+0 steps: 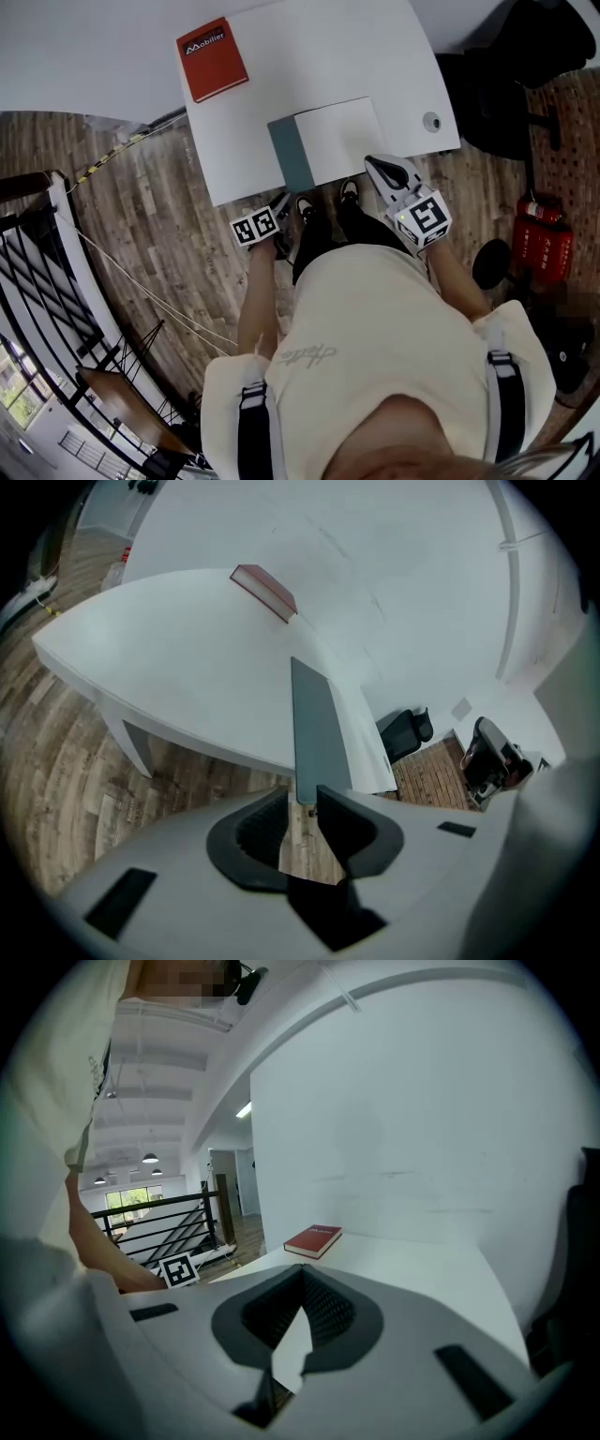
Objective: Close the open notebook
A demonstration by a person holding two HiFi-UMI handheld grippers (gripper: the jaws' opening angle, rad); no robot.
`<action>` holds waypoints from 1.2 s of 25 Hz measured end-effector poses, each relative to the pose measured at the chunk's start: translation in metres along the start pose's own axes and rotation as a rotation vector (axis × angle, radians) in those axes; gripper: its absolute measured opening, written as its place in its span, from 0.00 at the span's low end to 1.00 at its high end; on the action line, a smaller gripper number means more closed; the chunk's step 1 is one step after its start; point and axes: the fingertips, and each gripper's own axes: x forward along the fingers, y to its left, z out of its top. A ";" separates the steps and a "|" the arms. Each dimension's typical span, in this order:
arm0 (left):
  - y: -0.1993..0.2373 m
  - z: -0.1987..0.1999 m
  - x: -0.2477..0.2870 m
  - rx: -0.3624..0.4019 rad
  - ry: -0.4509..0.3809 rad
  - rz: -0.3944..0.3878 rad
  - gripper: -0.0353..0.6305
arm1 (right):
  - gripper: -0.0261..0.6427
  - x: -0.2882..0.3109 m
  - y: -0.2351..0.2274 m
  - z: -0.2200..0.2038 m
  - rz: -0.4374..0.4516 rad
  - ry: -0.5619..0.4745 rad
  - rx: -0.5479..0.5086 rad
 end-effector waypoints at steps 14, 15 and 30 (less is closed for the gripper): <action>-0.009 0.000 0.016 0.014 0.062 -0.057 0.11 | 0.05 0.006 -0.001 -0.002 -0.020 0.008 -0.021; -0.011 0.001 0.015 0.024 0.067 -0.057 0.11 | 0.05 0.007 0.000 -0.002 -0.019 0.009 -0.021; -0.077 0.018 -0.015 0.178 0.070 -0.128 0.09 | 0.05 0.023 0.011 0.008 -0.050 -0.025 0.011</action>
